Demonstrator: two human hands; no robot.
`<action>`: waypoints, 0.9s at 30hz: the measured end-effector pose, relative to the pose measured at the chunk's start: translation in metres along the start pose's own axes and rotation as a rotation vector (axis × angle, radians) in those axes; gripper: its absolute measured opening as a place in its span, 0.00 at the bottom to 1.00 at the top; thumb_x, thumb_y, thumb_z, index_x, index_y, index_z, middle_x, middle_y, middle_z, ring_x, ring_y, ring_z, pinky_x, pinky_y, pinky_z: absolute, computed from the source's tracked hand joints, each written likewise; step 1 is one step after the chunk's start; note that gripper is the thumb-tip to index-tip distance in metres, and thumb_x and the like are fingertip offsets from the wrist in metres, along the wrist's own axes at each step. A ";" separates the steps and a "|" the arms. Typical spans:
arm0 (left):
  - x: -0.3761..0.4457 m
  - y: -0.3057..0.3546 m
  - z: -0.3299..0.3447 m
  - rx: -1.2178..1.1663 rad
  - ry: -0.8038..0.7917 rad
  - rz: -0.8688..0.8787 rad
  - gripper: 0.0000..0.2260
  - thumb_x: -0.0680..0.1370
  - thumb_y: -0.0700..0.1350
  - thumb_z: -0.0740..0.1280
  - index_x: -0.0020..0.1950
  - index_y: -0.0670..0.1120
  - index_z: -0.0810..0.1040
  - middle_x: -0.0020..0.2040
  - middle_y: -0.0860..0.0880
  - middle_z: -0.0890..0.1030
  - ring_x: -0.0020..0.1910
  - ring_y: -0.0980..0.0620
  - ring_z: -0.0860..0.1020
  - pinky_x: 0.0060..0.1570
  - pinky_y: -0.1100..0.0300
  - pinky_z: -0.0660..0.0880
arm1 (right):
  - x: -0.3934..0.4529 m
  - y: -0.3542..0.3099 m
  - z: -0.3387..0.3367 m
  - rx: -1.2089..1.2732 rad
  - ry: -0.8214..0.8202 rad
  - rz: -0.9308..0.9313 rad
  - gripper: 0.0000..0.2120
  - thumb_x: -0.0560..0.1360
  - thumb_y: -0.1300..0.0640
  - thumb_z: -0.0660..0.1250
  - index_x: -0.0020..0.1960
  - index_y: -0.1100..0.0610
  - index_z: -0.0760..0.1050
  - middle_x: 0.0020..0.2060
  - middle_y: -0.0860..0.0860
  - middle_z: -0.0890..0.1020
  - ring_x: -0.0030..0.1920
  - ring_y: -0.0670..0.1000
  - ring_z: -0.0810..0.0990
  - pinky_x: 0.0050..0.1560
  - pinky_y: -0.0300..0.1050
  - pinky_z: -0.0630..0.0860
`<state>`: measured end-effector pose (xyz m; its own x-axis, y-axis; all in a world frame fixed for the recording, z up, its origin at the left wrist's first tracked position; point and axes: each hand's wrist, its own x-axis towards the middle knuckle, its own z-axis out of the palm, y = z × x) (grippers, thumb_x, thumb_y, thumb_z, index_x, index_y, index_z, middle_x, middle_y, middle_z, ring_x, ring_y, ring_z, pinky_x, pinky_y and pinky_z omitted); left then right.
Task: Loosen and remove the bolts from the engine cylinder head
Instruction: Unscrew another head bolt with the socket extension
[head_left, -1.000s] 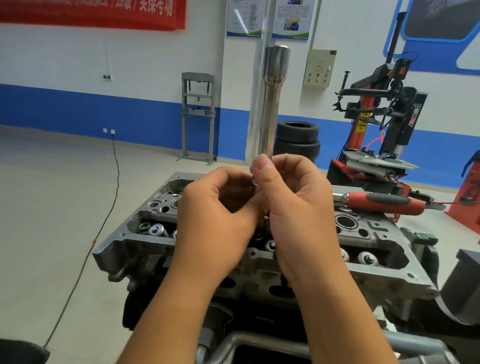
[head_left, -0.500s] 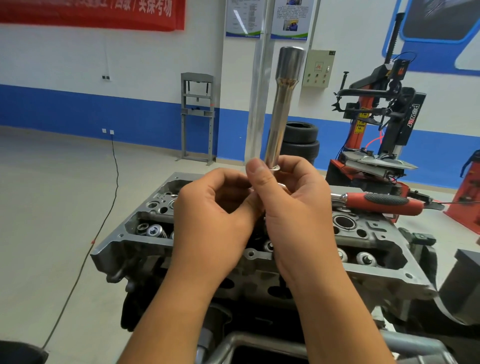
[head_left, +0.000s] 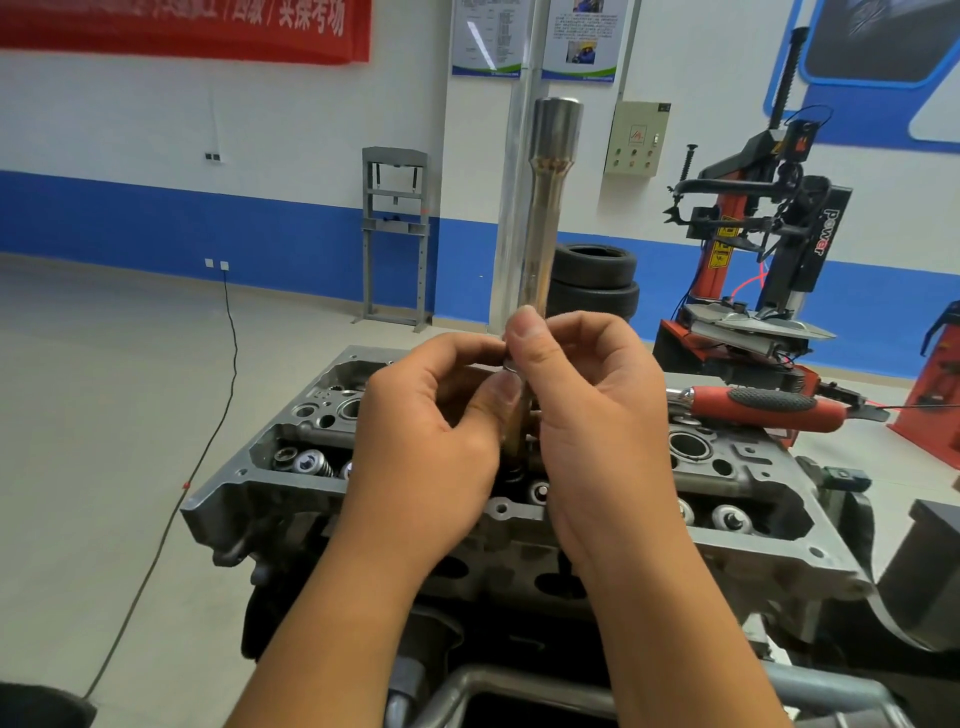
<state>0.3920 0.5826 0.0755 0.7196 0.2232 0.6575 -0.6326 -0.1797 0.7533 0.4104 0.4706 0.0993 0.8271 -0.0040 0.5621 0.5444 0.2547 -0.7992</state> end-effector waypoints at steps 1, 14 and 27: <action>0.000 0.000 0.001 -0.001 0.018 0.007 0.06 0.81 0.44 0.73 0.55 0.53 0.84 0.45 0.54 0.88 0.45 0.53 0.87 0.38 0.60 0.82 | 0.001 0.001 0.000 -0.016 0.008 -0.004 0.13 0.74 0.46 0.75 0.49 0.55 0.80 0.43 0.51 0.85 0.43 0.50 0.85 0.44 0.45 0.82; -0.003 0.006 0.004 0.061 0.079 0.017 0.08 0.77 0.49 0.74 0.56 0.55 0.85 0.45 0.57 0.88 0.45 0.57 0.87 0.44 0.54 0.86 | -0.001 -0.001 0.001 0.002 -0.042 -0.033 0.10 0.78 0.52 0.74 0.43 0.56 0.78 0.34 0.49 0.84 0.33 0.46 0.83 0.35 0.38 0.78; -0.002 0.005 0.003 0.136 0.058 -0.034 0.13 0.74 0.39 0.78 0.54 0.55 0.86 0.43 0.59 0.88 0.44 0.60 0.86 0.43 0.59 0.85 | -0.001 0.000 0.002 -0.054 0.011 -0.034 0.12 0.70 0.48 0.79 0.47 0.52 0.80 0.43 0.51 0.87 0.43 0.51 0.88 0.44 0.50 0.85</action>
<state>0.3882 0.5779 0.0776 0.7196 0.2856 0.6329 -0.5608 -0.2983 0.7723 0.4090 0.4726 0.0993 0.8094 -0.0226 0.5869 0.5786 0.2022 -0.7902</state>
